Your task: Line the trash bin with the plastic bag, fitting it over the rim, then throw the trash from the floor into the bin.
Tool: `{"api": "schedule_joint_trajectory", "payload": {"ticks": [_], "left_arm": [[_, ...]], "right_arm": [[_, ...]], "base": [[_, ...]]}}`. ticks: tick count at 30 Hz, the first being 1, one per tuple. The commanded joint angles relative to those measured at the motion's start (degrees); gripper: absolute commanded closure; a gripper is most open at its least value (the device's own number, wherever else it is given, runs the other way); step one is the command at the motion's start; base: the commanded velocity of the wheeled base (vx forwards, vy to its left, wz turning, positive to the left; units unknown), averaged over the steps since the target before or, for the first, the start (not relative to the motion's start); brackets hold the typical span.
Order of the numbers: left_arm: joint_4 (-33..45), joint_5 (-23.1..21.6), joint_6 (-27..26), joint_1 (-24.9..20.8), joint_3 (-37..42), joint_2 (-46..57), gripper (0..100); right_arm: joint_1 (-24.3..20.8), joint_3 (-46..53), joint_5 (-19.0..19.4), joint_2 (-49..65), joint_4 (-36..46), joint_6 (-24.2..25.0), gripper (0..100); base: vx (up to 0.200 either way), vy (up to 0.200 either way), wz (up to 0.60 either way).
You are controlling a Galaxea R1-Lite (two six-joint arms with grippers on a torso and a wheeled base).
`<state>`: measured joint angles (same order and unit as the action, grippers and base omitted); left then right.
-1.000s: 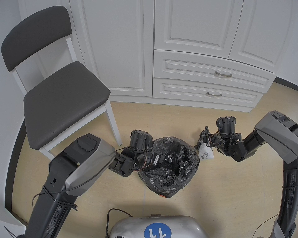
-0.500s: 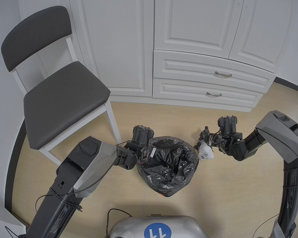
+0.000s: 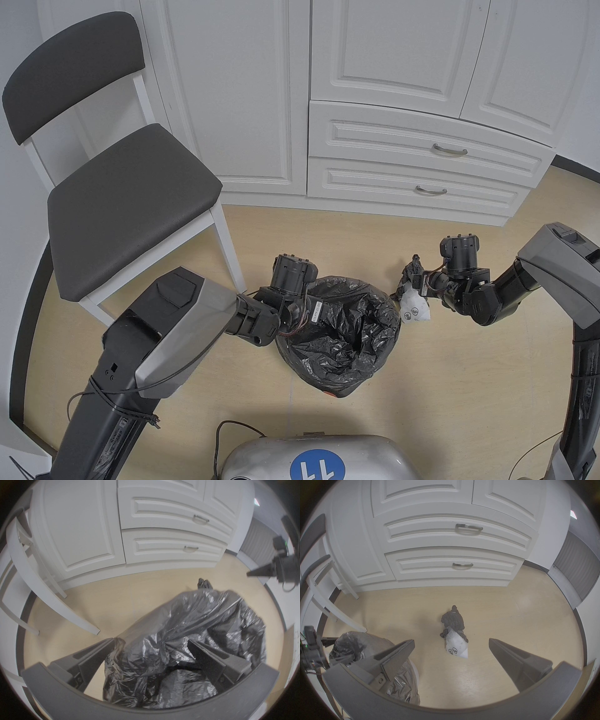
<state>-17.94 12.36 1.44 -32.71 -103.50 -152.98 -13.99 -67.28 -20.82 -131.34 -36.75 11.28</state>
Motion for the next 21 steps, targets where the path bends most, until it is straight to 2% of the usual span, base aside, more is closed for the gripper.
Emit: {"api": "schedule_joint_trajectory", "payload": {"ticks": [1, 9, 14, 16, 18, 21], "left_arm": [[0.19, -1.73, 2.43, -1.75, 2.16, 4.8, 0], [-0.16, -1.29, 3.04, -1.39, 8.93, 9.45, 0], [-3.06, -1.46, 5.15, -2.1, 17.8, 16.22, 0], [-6.23, -1.55, 4.89, -2.71, 21.85, 18.77, 0], [-11.32, -1.55, 4.89, -3.15, 27.21, 22.29, 0], [-12.91, -1.2, 4.98, -3.42, 31.6, 25.63, 0]], "right_arm": [[-0.07, 1.45, 0.61, 0.82, -0.07, -0.55, 0], [-0.24, 5.58, 1.66, 3.9, -0.95, -3.28, 0], [-0.16, 10.85, 5.35, 7.94, -4.73, -5.56, 0], [-0.24, 13.58, 5.53, 10.23, -6.49, -7.5, 0], [-0.86, 18.76, 5.62, 16.38, -7.54, -11.54, 0], [-2.62, 24.74, 5.44, 23.94, -7.37, -14.88, 0]], "base": [[0.0, 0.0, 0.0], [0.0, 0.0, 0.0], [0.0, 0.0, 0.0], [0.0, 0.0, 0.0], [0.0, 0.0, 0.0], [0.0, 0.0, 0.0]]}}
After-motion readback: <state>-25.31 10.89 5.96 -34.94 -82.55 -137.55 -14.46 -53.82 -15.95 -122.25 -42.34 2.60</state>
